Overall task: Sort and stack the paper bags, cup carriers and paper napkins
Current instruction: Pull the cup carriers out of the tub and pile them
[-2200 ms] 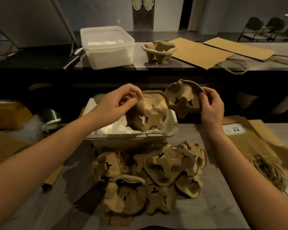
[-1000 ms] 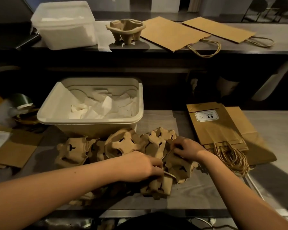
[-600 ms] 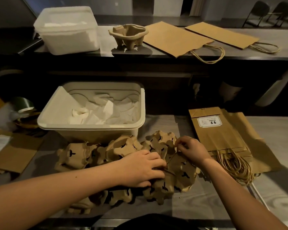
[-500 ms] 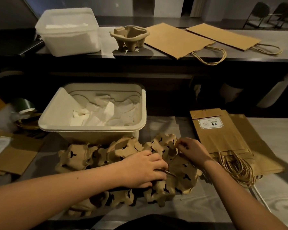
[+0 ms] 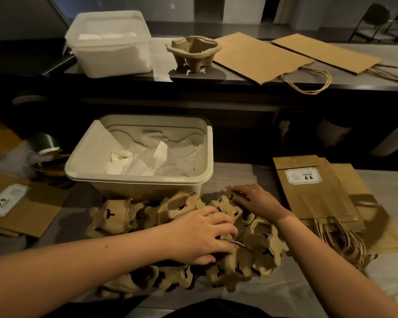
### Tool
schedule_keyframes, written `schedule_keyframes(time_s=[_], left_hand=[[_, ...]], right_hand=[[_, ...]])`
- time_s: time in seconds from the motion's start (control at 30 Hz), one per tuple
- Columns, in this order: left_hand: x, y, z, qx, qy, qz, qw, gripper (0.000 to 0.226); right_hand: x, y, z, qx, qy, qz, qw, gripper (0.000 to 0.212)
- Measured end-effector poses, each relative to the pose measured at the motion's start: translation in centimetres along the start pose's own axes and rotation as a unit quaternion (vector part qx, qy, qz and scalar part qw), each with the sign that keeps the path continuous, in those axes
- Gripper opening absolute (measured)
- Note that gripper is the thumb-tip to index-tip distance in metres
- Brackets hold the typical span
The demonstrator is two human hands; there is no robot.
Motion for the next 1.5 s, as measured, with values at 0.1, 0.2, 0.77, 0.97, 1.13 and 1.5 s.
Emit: schedule_keyframes(time_s=[0.1,0.2,0.77,0.97,1.13,1.5], left_hand=[[-0.2,0.1,-0.2,0.005,0.001,-0.006,1.000,0.043],[-0.2,0.1,-0.1,0.009,0.002,-0.004,1.000,0.039],[-0.7,-0.5,0.0,0.021,0.013,-0.007,1.000,0.032],[-0.9,-0.4,-0.4,0.030,0.027,-0.017,0.999,0.028],[-1.8,-0.2,-1.1,0.051,0.038,-0.033,0.997,0.029],[-14.0,4.6,-7.7,0.115,0.144,-0.382,0.905,0.025]], right_hand=[[0.6,0.4,0.2,0.038,-0.015,0.004,0.999,0.035],[1.3,1.5,0.1,0.086,-0.024,0.006,0.996,0.026],[1.9,3.4,-0.4,0.132,-0.011,0.047,0.990,0.017],[2.1,3.6,0.6,0.050,0.013,0.043,0.998,0.017],[2.3,3.6,0.2,0.067,0.017,0.056,0.996,0.018],[-7.0,-0.6,-9.7,0.242,-0.112,-0.005,0.964,0.028]])
Point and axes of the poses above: each hand's wrist, its own y-axis away from the middle knuckle, its own z-axis out of the palm, x = y × z, the point moved 6 cm from there along -y, towards the middle knuckle, and after that the axes turned 7 degrees about x, right-handed, at the moved point
